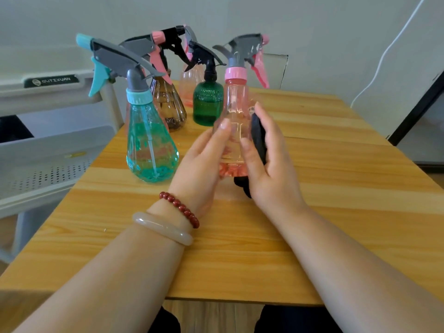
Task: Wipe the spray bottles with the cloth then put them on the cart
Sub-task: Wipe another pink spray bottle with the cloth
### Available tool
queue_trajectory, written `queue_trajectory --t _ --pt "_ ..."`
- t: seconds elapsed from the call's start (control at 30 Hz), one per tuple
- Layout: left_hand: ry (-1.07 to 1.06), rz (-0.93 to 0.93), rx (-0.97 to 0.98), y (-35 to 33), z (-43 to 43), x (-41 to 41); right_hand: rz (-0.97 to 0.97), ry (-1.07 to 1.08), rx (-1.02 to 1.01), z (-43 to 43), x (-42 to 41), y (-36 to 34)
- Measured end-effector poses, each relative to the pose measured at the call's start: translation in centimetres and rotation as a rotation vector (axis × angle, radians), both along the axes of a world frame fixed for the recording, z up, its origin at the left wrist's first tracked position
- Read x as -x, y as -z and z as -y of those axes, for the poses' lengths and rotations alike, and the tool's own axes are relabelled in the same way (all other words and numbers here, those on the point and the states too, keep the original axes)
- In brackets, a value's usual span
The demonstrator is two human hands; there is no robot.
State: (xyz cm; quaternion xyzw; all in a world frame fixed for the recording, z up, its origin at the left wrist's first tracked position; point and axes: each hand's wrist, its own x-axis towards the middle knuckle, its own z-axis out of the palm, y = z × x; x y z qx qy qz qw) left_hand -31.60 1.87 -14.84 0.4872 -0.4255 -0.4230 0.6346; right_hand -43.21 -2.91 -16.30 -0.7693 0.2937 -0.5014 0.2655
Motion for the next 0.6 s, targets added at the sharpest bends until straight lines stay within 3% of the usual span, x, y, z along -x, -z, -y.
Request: queue_trajectory --t 0.17,0.4,0.5,0.6 --pt "-0.02 0.098 0.136 0.5 0.2 1.1 0.105 -0.078 -0.157 0.2 0.5 -0.3" --pt "-0.16 -0.1 0.147 0.6 0.7 -0.3 0.172 -0.241 0.086 -1.1 0.2 -0.7" --pt "-0.084 -0.044 0.156 0.8 0.6 -0.1 0.137 -0.133 0.127 -0.6 0.4 -0.8" --pt "-0.031 -0.075 0.138 0.8 0.5 0.6 0.209 0.033 0.029 0.3 0.8 -1.0"
